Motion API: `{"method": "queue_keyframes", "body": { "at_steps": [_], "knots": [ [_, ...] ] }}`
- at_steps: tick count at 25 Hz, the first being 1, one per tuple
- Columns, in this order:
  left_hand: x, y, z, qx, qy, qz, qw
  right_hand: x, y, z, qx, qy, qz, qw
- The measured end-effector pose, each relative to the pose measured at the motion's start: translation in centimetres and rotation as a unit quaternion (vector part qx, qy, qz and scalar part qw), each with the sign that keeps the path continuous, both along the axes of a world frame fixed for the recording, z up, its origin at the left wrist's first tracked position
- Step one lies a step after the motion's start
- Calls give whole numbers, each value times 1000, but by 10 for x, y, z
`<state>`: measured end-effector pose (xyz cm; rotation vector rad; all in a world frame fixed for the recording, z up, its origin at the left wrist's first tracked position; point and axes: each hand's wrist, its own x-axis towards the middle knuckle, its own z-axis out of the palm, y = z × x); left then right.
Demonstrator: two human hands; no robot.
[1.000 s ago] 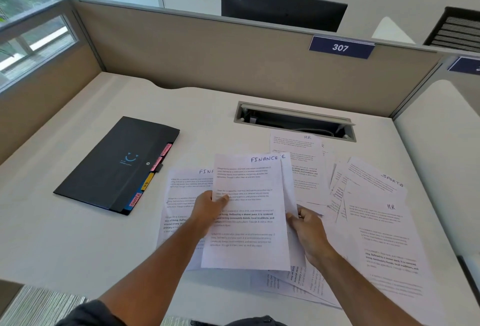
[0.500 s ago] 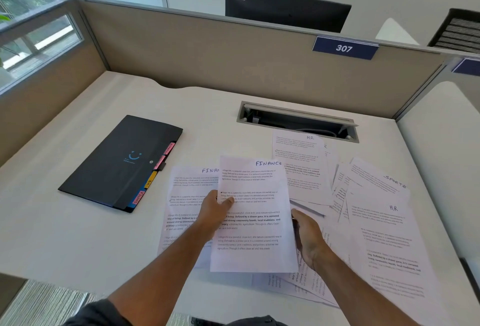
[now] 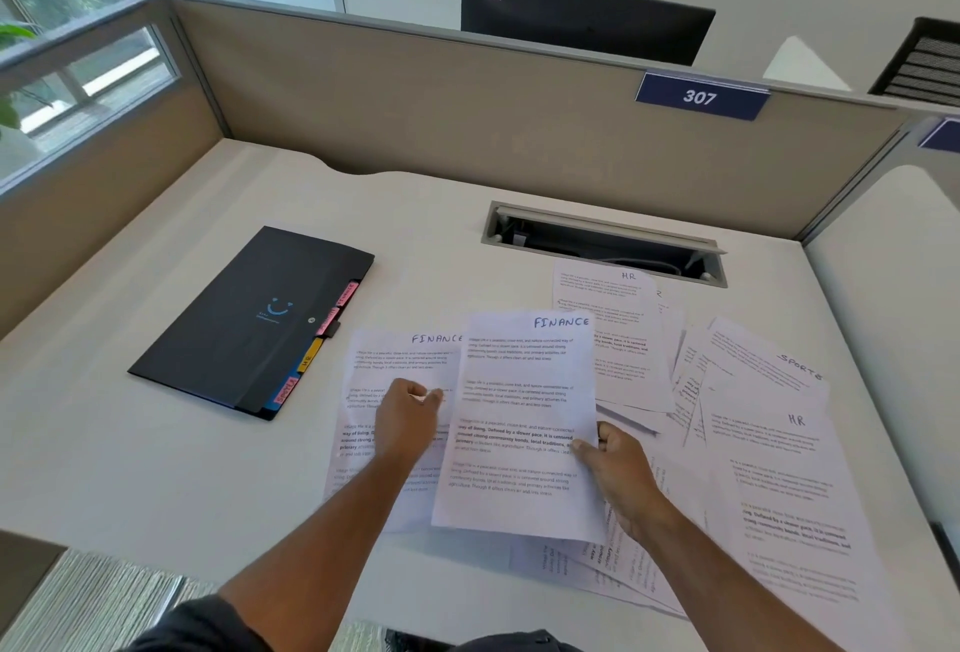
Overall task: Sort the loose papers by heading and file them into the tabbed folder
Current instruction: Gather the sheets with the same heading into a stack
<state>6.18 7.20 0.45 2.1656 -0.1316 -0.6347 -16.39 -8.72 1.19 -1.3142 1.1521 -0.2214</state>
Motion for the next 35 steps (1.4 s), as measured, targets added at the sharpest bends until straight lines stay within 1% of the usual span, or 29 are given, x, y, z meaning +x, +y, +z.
{"method": "queue_keyframes", "body": {
  "at_steps": [2,3,4,6,8,10,17,19,22,24,31,35],
  "knots": [
    [10,10,-6,76,-80,32,993,-2,-4,-1,-12,0,-10,1000],
    [14,15,-6,122,-102,39,986,-3,-6,-2,-15,0,-17,1000],
    [18,20,-6,164,-110,43,979,-3,-8,-2,-18,-1,-23,1000],
    [24,28,-3,227,-99,44,968,-4,-10,-2,-23,1,-34,999],
    [29,33,-6,264,-87,41,960,-4,-11,-4,-23,4,-40,999],
    [31,34,-8,276,-80,37,957,-3,-11,-5,-23,10,-41,999],
    [33,33,-1,272,-65,39,959,-2,-15,-3,-32,13,-35,999],
    [35,35,-1,258,-63,46,963,-4,-17,-4,-33,17,-37,999],
    [38,39,-5,193,-63,54,978,-6,-22,-3,-31,19,-52,998],
    [40,41,-6,160,-80,64,982,-8,-24,0,-28,15,-65,997],
    [52,40,16,80,-145,131,977,-12,-30,6,-22,23,-81,996],
    [61,38,19,21,-117,170,978,-16,-30,6,-18,28,-89,995]
  ]
}}
